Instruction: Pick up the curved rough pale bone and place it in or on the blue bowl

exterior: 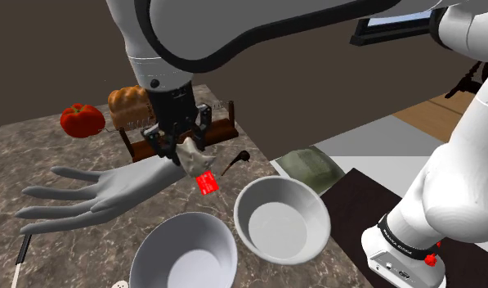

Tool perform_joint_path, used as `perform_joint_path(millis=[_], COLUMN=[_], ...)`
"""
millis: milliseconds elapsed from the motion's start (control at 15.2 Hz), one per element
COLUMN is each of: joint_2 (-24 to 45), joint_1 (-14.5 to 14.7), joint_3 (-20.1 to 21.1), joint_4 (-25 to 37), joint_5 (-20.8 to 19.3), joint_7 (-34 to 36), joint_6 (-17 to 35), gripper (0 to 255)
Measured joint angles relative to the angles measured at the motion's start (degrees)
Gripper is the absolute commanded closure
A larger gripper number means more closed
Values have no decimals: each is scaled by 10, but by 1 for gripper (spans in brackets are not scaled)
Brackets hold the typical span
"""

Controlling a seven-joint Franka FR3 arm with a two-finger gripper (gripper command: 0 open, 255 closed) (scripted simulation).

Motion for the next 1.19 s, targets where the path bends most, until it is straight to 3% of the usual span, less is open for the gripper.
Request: perform_joint_path(millis=[726,792,1188], joint_2=[-10,-10,74], joint_1=[79,79,84], joint_3=[61,62,48], joint_4=[-17,-17,27], joint_5=[6,6,-33], joint_7=[140,140,131], joint_6=[9,9,-13], gripper=[255,0,0])
